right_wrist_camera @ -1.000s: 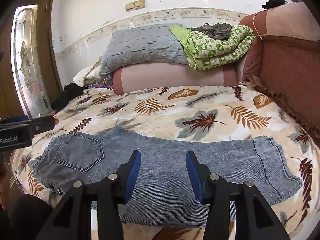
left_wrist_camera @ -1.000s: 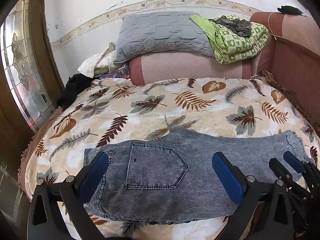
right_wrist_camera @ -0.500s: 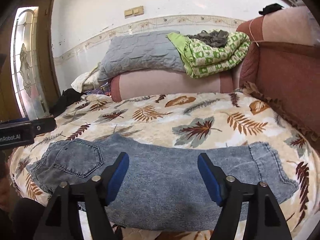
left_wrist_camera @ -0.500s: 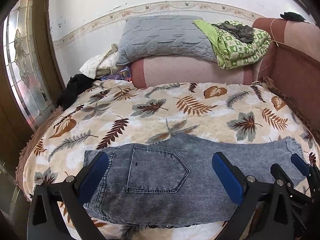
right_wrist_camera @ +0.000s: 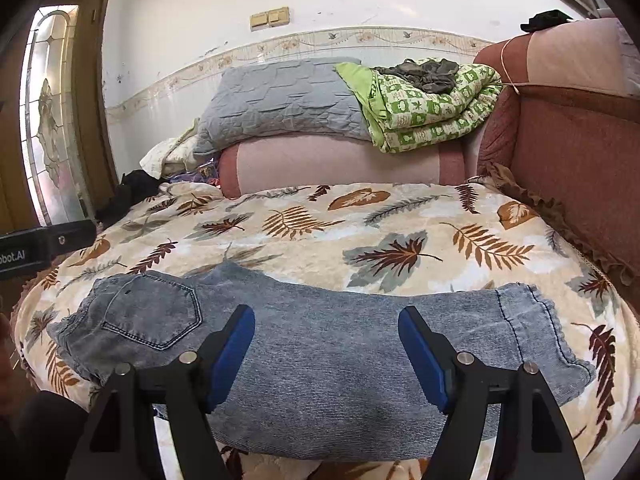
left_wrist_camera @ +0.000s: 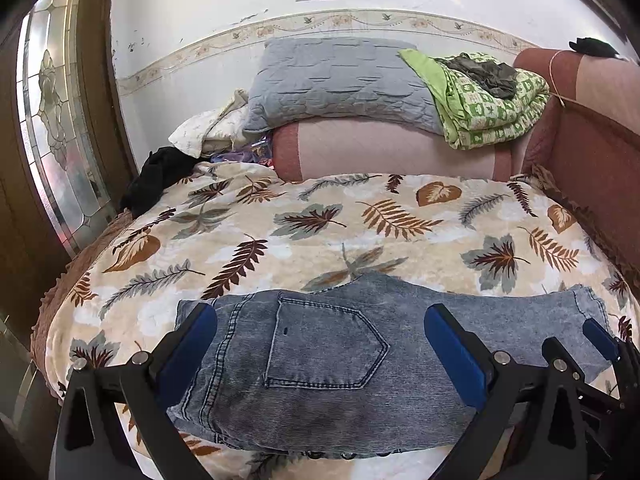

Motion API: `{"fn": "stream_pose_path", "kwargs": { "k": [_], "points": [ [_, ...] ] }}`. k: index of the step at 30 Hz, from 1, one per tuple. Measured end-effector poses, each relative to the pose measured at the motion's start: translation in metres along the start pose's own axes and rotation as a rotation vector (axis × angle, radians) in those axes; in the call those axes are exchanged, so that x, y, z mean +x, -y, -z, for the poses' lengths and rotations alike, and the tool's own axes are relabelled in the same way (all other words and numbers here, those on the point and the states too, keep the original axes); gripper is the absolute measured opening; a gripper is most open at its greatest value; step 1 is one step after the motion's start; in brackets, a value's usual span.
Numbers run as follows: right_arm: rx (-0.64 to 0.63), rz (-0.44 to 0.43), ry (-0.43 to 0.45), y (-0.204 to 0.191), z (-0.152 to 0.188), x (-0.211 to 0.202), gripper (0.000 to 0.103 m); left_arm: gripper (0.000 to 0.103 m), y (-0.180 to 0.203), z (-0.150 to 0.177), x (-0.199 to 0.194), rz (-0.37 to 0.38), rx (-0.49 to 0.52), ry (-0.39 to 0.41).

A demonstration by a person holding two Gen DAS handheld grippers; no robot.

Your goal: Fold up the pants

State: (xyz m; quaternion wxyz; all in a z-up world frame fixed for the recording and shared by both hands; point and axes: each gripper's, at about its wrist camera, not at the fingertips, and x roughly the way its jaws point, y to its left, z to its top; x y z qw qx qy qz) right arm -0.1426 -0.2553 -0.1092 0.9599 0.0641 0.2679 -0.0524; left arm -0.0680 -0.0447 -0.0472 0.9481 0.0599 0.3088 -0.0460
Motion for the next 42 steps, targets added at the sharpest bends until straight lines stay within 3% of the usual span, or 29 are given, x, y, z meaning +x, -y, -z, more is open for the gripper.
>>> {"fn": "stream_pose_path", "kwargs": {
  "k": [19,24,27,30,34,42],
  "points": [
    [-0.075,-0.019,-0.050,-0.026,0.008,0.012,0.078,0.103,-0.045,0.007,0.009,-0.095,-0.050,-0.031],
    [-0.125,0.017,-0.056,-0.039,0.009,0.014,0.078,0.103,-0.051,0.012,0.005,-0.068,-0.061,-0.032],
    [-0.108,0.093,-0.145,-0.032,0.003,0.023,0.078,0.103,-0.045,0.013,0.004,-0.057,-0.034,-0.031],
    [-0.089,0.148,-0.178,-0.024,-0.008,0.022,0.078,0.103,-0.038,0.012,0.005,-0.036,-0.024,-0.033],
    [-0.083,0.142,-0.214,-0.019,-0.026,0.014,0.078,0.103,-0.033,0.009,0.000,0.006,-0.037,-0.031],
    [-0.151,0.144,-0.146,-0.042,-0.051,-0.027,0.083,0.103,-0.027,0.000,-0.027,0.070,-0.032,0.018]
  ]
}}
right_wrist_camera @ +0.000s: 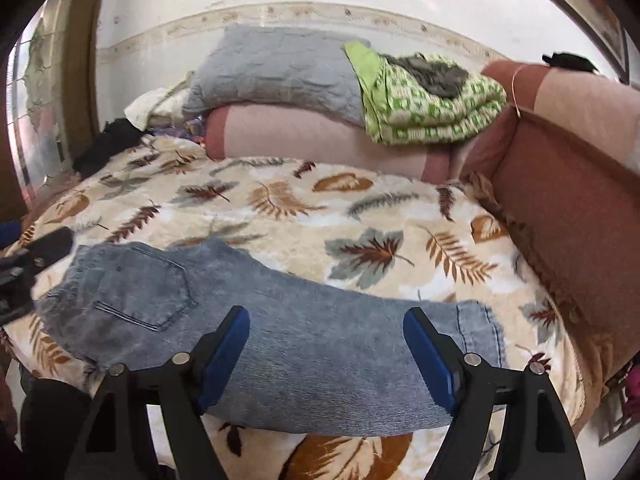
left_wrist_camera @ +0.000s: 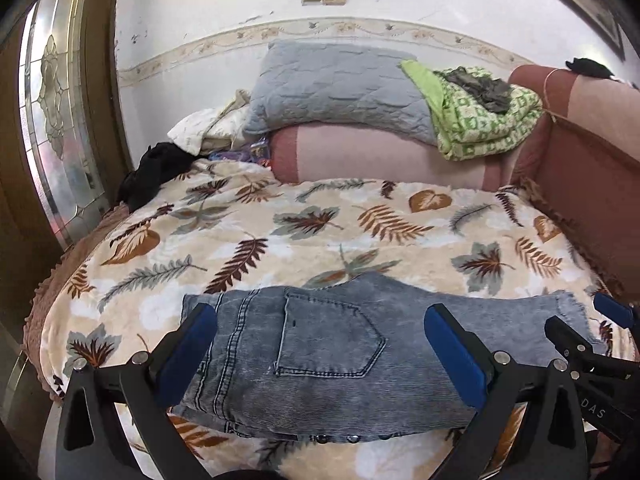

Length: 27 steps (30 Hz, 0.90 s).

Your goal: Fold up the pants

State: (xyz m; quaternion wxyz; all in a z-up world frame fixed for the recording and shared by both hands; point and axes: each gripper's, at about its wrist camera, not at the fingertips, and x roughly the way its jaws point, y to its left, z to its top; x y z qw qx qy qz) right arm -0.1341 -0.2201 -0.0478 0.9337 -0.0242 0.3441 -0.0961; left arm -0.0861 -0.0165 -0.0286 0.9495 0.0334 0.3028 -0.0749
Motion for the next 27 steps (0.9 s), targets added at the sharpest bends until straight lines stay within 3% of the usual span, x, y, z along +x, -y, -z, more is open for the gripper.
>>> {"fn": "stream_pose_path", "kwargs": {
  "k": [9,11,17,21,27],
  "points": [
    [-0.011,0.014,0.139,-0.003,-0.025,-0.055,0.095,0.103,-0.013,-0.013,-0.038,0.044,-0.032,0.087],
    [-0.022,0.024,0.183,-0.003,-0.031,-0.070,0.102,0.103,-0.016,-0.016,-0.046,0.043,-0.038,0.107],
    [-0.013,0.011,0.290,0.001,-0.047,-0.104,0.103,0.103,-0.026,-0.026,-0.062,-0.006,-0.027,0.166],
    [-0.026,0.006,0.278,0.005,-0.054,-0.111,0.103,0.103,-0.034,-0.031,-0.070,-0.045,-0.022,0.196],
    [-0.069,0.112,0.196,0.024,-0.048,-0.098,0.103,0.103,-0.050,-0.032,-0.070,-0.088,-0.035,0.197]
  ]
}}
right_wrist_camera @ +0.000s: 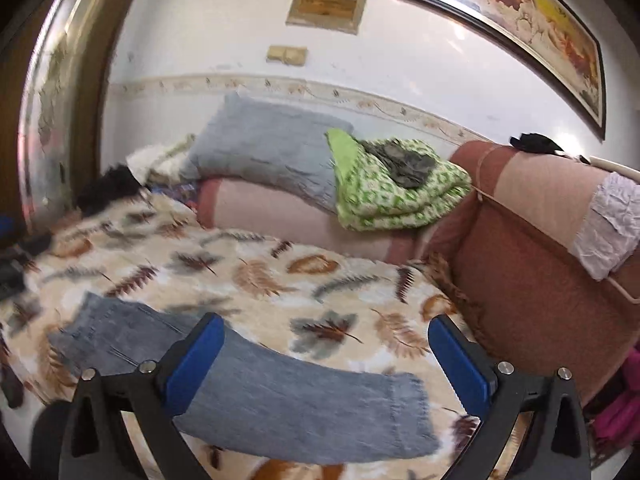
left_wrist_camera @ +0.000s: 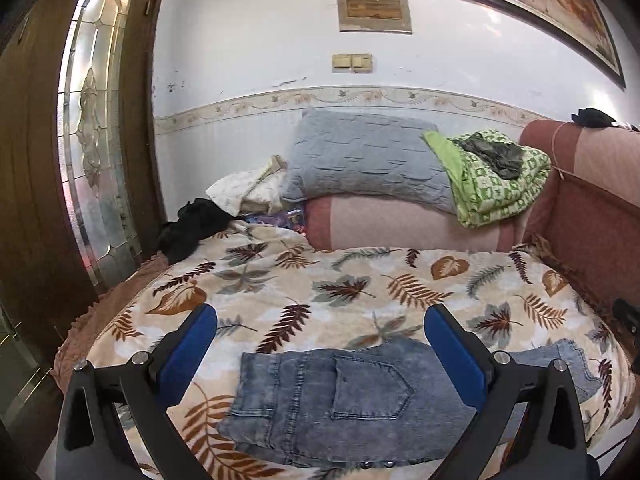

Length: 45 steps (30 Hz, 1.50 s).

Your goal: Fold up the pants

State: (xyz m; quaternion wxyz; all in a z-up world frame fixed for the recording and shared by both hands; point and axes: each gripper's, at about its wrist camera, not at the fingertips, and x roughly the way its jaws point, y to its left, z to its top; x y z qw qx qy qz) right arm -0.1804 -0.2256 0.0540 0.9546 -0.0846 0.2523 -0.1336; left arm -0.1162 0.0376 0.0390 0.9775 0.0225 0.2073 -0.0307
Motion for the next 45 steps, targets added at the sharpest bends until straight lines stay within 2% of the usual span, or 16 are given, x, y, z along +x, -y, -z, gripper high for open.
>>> {"fn": "stream_pose_path", "kwargs": {
  "k": [3,11,31,35,45],
  "points": [
    [-0.002,0.056,-0.032,0.016,0.006,0.007,0.103,0.103,-0.007,0.001,0.005,-0.021,-0.004,-0.016],
    [0.014,0.128,-0.047,0.047,0.010,0.004,0.103,0.103,-0.018,0.000,0.011,-0.059,-0.006,-0.029],
    [0.108,0.197,-0.051,0.099,0.014,-0.008,0.103,0.103,0.007,0.006,0.014,-0.011,0.085,-0.045],
    [0.127,0.229,-0.024,0.114,0.008,-0.019,0.103,0.103,0.005,0.005,0.015,-0.010,0.072,-0.050],
    [0.272,0.317,0.106,0.176,-0.015,-0.078,0.103,0.103,0.000,0.005,0.012,0.008,0.043,-0.052]
  ]
}}
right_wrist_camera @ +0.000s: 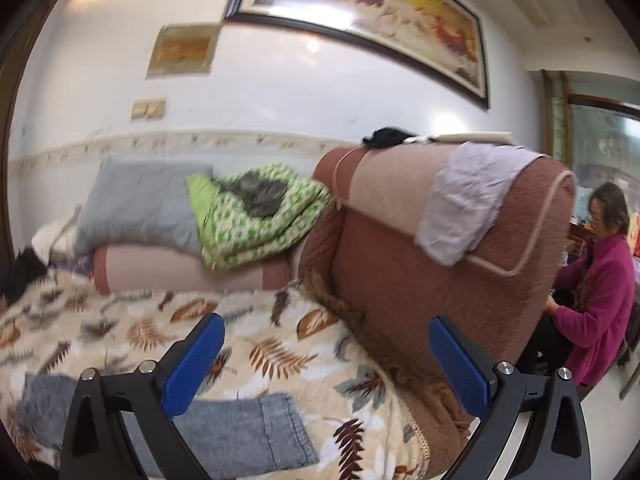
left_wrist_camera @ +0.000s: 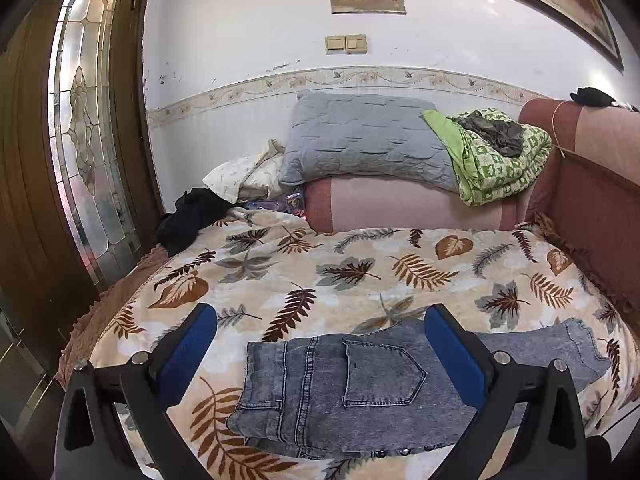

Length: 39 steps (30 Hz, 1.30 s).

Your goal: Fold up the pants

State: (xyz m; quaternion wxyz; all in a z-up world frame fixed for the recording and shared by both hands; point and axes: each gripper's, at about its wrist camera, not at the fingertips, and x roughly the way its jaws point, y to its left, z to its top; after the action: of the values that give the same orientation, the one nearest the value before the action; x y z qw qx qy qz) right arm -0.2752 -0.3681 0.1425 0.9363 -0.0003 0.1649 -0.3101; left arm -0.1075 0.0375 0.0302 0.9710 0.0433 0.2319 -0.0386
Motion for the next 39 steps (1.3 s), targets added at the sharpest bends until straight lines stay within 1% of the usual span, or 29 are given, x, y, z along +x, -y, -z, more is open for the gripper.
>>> {"fn": "stream_pose_path", "kwargs": {
  "k": [5,9,11,13,16,18,19,21,23,24,25,26,27,28,30,32,35,36,39],
  "points": [
    [0.105,0.072,0.134,0.051,-0.025,-0.050,0.103,0.103,-0.005,-0.003,-0.014,-0.001,0.000,0.029],
    [0.246,0.097,0.231,0.110,-0.046,-0.100,0.103,0.103,-0.014,-0.007,-0.031,-0.002,-0.010,0.057],
    [0.295,0.118,0.270,0.134,-0.051,-0.122,0.103,0.103,-0.017,-0.008,-0.039,-0.008,-0.007,0.074],
    [0.338,0.182,0.316,0.161,-0.057,-0.148,0.103,0.103,-0.021,-0.009,-0.048,-0.021,0.000,0.093],
    [0.338,0.272,0.349,0.190,-0.065,-0.175,0.103,0.103,-0.026,-0.007,-0.056,-0.036,0.015,0.111],
    [0.370,0.325,0.376,0.211,-0.069,-0.196,0.103,0.103,-0.028,-0.006,-0.056,-0.035,0.018,0.107],
    [0.394,0.343,0.392,0.221,-0.069,-0.208,0.103,0.103,-0.029,-0.005,-0.055,-0.033,0.017,0.104],
    [0.410,0.354,0.394,0.228,-0.069,-0.219,0.103,0.103,-0.031,-0.003,-0.052,-0.022,0.006,0.094],
    [0.385,0.339,0.340,0.223,-0.066,-0.210,0.103,0.103,-0.032,0.003,-0.046,-0.006,0.001,0.074],
    [0.360,0.316,0.288,0.216,-0.064,-0.197,0.103,0.103,-0.032,0.005,-0.044,-0.005,0.004,0.063],
    [0.334,0.283,0.228,0.208,-0.060,-0.180,0.103,0.103,-0.032,0.008,-0.040,-0.006,0.013,0.046],
    [0.306,0.220,0.153,0.194,-0.052,-0.157,0.103,0.103,-0.032,0.010,-0.036,-0.013,0.026,0.024],
    [0.299,0.173,0.111,0.182,-0.044,-0.135,0.103,0.103,-0.033,0.010,-0.034,-0.022,0.034,0.013],
    [0.296,0.114,0.056,0.168,-0.033,-0.114,0.103,0.103,-0.035,0.011,-0.032,-0.044,0.041,0.004],
    [0.271,-0.042,-0.115,0.129,0.003,-0.059,0.103,0.103,-0.045,0.010,-0.030,-0.082,0.034,-0.010],
    [0.250,-0.149,-0.239,0.095,0.037,-0.018,0.103,0.103,-0.058,0.008,-0.025,-0.105,0.011,-0.038],
    [0.227,-0.281,-0.414,0.042,0.088,0.039,0.103,0.103,-0.071,0.009,-0.018,-0.135,-0.022,-0.075],
    [0.217,-0.319,-0.460,0.028,0.103,0.052,0.103,0.103,-0.075,0.011,-0.015,-0.149,-0.033,-0.088],
    [0.152,-0.391,-0.548,-0.012,0.130,0.083,0.103,0.103,-0.081,0.019,0.003,-0.181,-0.062,-0.148]
  ]
}}
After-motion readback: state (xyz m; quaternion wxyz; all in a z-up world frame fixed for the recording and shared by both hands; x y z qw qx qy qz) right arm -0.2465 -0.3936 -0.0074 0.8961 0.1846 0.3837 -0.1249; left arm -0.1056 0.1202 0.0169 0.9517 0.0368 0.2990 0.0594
